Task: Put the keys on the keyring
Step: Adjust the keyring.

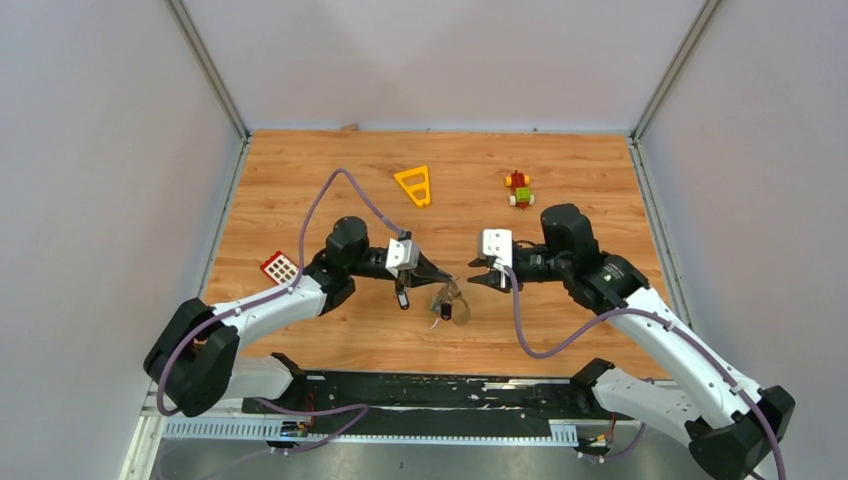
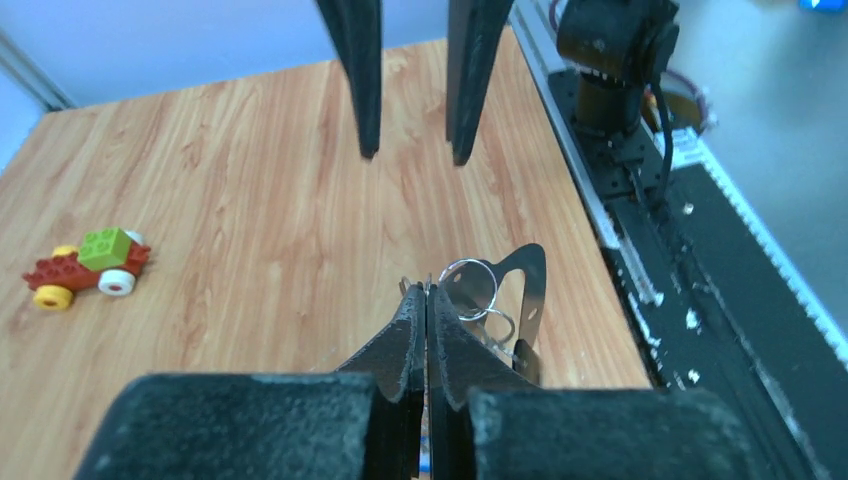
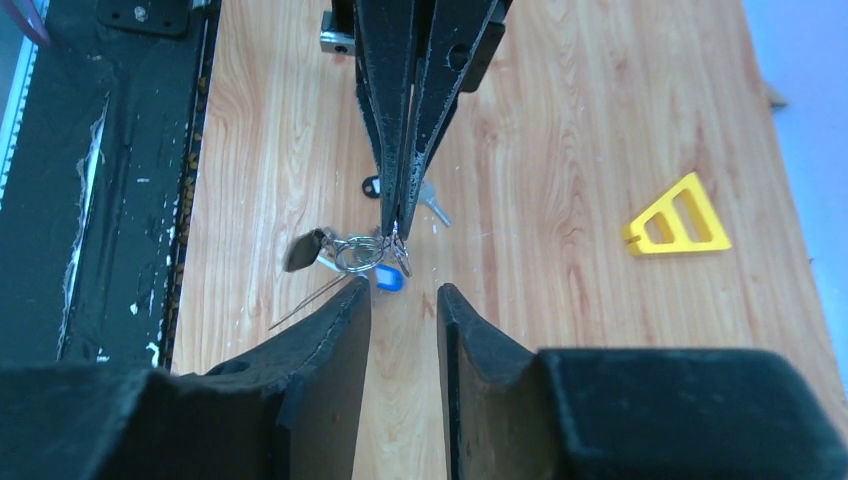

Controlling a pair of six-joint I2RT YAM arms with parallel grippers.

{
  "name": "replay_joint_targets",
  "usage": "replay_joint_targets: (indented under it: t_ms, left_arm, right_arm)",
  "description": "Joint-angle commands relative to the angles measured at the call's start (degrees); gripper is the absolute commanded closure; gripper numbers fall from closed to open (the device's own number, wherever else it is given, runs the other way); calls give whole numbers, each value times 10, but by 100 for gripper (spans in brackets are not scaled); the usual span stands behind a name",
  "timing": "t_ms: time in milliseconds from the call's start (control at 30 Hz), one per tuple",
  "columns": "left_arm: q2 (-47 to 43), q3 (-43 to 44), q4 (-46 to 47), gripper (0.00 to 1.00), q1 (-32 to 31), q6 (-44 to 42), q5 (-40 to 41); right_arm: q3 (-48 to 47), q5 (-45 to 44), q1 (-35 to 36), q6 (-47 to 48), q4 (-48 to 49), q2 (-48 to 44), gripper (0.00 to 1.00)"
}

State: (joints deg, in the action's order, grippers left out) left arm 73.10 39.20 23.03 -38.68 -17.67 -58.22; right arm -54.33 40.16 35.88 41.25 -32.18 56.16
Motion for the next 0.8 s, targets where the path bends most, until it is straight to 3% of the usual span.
replay_joint_targets:
  t_ms: [0,167,500,633,767]
  left_arm:
    - [-11,-38,389,100,7,282,31]
    - [13,-51,483,100,7,377,88]
    - [51,-92,612,100,7,389,79]
    - [55,-97,604,100,7,368,91]
    - [44,-92,534,100,7,316,116]
  right_arm:
    - [14,39,-8,-28,61,-27,68]
    - [23,54,-12,-39,69,-18,64]
    - [8,73,-20,-47,62,-28,70]
    - [17,115,-25,-43,52,-36,68]
    - [16,136,-25,-40,44,-36,62]
